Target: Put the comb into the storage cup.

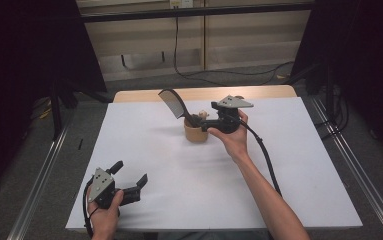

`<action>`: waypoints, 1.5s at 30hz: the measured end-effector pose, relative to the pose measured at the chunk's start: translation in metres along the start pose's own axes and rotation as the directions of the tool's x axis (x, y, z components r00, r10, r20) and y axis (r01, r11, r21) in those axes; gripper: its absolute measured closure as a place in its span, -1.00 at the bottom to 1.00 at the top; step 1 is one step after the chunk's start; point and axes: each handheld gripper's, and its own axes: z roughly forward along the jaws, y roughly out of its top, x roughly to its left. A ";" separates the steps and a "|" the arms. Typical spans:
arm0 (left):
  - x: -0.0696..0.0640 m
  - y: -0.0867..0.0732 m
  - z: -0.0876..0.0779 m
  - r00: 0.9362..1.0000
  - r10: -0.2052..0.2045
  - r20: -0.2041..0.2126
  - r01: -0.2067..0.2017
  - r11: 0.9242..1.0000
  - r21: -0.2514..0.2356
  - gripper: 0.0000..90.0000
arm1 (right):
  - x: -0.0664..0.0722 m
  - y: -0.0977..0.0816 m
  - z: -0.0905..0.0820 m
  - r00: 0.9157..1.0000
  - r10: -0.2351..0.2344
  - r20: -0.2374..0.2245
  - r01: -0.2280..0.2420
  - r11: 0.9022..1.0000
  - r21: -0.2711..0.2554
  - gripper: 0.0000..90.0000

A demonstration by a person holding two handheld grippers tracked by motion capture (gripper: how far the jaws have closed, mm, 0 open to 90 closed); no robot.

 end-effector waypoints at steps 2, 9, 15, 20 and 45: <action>0.000 0.000 -0.001 1.000 0.007 0.002 -0.007 1.000 -0.001 -0.92 | 0.000 -0.001 0.000 1.000 -0.009 0.012 0.009 1.000 0.005 -0.81; -0.001 0.001 -0.003 1.000 0.013 0.009 -0.013 1.000 -0.009 -0.92 | 0.001 -0.002 -0.004 0.999 -0.029 0.023 0.029 1.000 -0.001 -0.91; 0.000 0.001 -0.003 1.000 0.010 0.004 -0.010 1.000 -0.009 -0.92 | 0.000 0.001 -0.011 0.998 -0.036 0.045 0.036 0.999 -0.003 -0.92; -0.001 0.001 -0.003 1.000 0.009 0.006 -0.009 1.000 -0.011 -0.92 | -0.004 -0.003 -0.020 0.995 -0.027 0.091 0.027 1.000 0.008 -0.93; -0.001 0.001 -0.005 1.000 0.007 0.001 -0.007 1.000 -0.023 -0.92 | -0.002 -0.008 -0.059 0.978 -0.067 0.197 0.072 0.997 -0.018 -0.94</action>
